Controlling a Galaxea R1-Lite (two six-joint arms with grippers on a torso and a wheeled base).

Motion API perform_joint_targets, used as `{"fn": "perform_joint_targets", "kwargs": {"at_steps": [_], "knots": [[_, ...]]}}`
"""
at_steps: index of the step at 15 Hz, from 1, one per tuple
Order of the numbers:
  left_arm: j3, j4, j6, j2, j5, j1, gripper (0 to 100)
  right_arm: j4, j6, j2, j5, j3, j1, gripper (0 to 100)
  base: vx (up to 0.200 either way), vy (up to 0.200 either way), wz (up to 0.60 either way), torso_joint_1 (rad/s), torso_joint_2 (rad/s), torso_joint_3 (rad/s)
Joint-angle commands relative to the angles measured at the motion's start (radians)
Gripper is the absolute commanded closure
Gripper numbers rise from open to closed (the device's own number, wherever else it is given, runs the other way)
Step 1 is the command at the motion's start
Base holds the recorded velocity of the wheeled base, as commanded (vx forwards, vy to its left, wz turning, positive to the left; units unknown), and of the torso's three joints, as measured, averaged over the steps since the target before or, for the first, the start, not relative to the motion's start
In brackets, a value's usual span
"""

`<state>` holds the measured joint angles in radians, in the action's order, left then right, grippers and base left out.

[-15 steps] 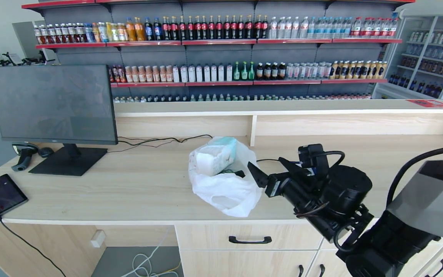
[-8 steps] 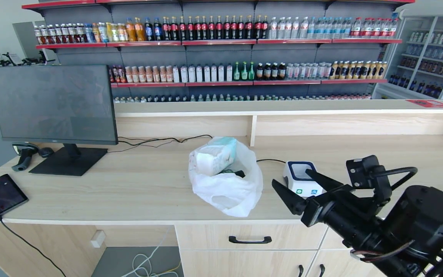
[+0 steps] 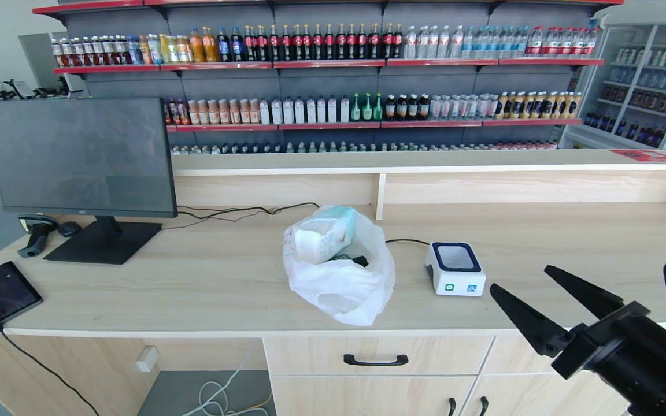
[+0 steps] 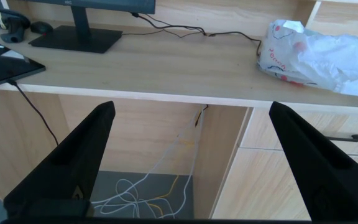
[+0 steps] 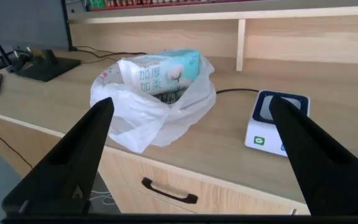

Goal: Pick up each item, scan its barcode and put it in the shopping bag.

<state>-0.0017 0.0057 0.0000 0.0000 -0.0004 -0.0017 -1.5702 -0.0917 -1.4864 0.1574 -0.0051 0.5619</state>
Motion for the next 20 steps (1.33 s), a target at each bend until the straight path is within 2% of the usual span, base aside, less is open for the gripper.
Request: {"fn": "perform_joint_targets", "kwargs": {"at_steps": [1, 7, 9, 11, 12, 13, 15, 18, 19, 20], "knots": [[0.0, 0.0, 0.0, 0.0, -0.001, 0.0, 0, -0.001, 0.0, 0.075, 0.037, 0.005, -0.014, 0, 0.0, 0.0, 0.0, 0.0, 0.0, 0.0], [0.0, 0.0, 0.002, 0.0, -0.001, 0.0, 0, 0.038, 0.021, 0.221, 0.057, 0.005, -0.005, 0, 0.0, 0.0, 0.0, 0.0, 0.0, 0.0], [0.0, 0.0, 0.002, 0.0, -0.001, 0.0, 0, 0.447, 0.046, 0.557, 0.013, 0.005, 0.001, 0, 0.0, 0.0, 0.0, 0.0, 0.0, 0.0], [0.0, 0.0, 0.006, 0.0, -0.001, 0.0, 0, 0.92, 0.116, 0.88, -0.072, 0.005, 0.006, 0, 0.0, 0.0, 0.0, 0.0, 0.0, 0.0], [0.0, 0.0, 0.015, 0.0, -0.001, 0.0, 0, 1.043, 0.15, 0.96, -0.091, 0.005, 0.007, 0, 0.0, 0.0, 0.0, 0.0, 0.0, 0.0], [0.0, 0.0, 0.028, 0.0, -0.003, -0.001, 0, 1.309, 0.178, 1.144, -0.098, 0.005, 0.007, 0, 0.0, 0.0, 0.0, 0.0, 0.0, 0.0], [0.002, 0.0, 0.031, 0.0, -0.004, 0.0, 0, 1.552, 0.181, 1.328, -0.101, 0.005, 0.006, 0, 0.0, 0.0, 0.0, 0.0, 0.0, 0.0], [0.0, 0.0, 0.026, 0.0, -0.004, -0.001, 0, 1.572, 0.175, 1.331, -0.105, 0.005, -0.02, 0, 0.0, 0.0, 0.0, 0.0, 0.0, 0.0], [0.002, 0.0, 0.026, 0.0, -0.004, 0.0, 0, 1.572, 0.175, 1.31, -0.105, 0.005, -0.057, 0, 0.0, 0.0, 0.0, 0.0, 0.0, 0.0], [0.0, 0.0, 0.026, 0.0, -0.004, 0.0, 0, 1.567, 0.164, 1.288, -0.105, 0.005, -0.135, 0, 0.0, 0.0, 0.0, 0.0, 0.0, 0.0]]}}
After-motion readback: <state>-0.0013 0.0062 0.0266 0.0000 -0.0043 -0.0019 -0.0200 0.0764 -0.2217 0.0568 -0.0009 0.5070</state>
